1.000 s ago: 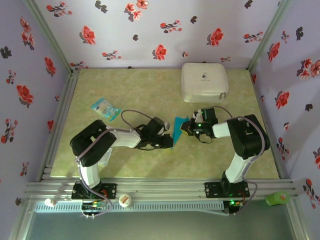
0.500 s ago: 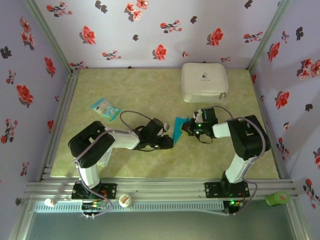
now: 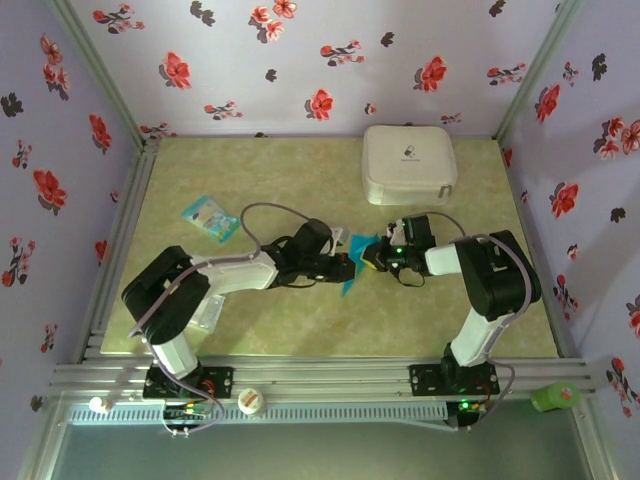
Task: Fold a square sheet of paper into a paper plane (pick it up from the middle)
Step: Fold the wing for the fifth time at the center of the table.
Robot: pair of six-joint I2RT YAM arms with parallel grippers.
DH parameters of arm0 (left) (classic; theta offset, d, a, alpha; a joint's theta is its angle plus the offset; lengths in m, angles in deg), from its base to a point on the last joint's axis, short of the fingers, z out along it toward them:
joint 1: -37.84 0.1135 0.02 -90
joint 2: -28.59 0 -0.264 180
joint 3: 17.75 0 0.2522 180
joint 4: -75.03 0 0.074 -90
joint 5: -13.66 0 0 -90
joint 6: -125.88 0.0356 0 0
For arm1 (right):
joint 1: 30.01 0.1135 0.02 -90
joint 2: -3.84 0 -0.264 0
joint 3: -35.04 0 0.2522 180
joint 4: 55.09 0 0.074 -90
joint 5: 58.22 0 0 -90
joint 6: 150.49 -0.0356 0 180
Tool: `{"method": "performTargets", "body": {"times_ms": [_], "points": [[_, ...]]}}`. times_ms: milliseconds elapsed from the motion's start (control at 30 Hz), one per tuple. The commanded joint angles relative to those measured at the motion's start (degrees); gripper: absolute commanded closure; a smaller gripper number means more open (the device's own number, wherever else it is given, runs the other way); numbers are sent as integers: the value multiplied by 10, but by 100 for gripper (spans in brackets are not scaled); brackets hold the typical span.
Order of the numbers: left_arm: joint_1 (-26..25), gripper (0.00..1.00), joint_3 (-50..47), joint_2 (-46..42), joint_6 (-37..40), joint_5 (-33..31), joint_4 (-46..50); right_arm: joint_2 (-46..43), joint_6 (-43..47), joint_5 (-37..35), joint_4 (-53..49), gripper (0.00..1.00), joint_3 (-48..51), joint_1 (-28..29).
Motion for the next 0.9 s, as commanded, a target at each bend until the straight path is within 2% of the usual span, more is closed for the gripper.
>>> {"method": "performTargets", "body": {"times_ms": [0,200,500,867], "points": [[-3,94,53,56,30,53,34,5,12,-51,-66,93,6,-3],[-3,93,93,106,29,79,38,3,13,-51,-69,93,8,-3],[-2,93,91,125,40,78,63,1,12,-54,-69,93,12,-2],[0,93,77,123,62,30,91,5,14,-52,-72,93,11,-3]]}}
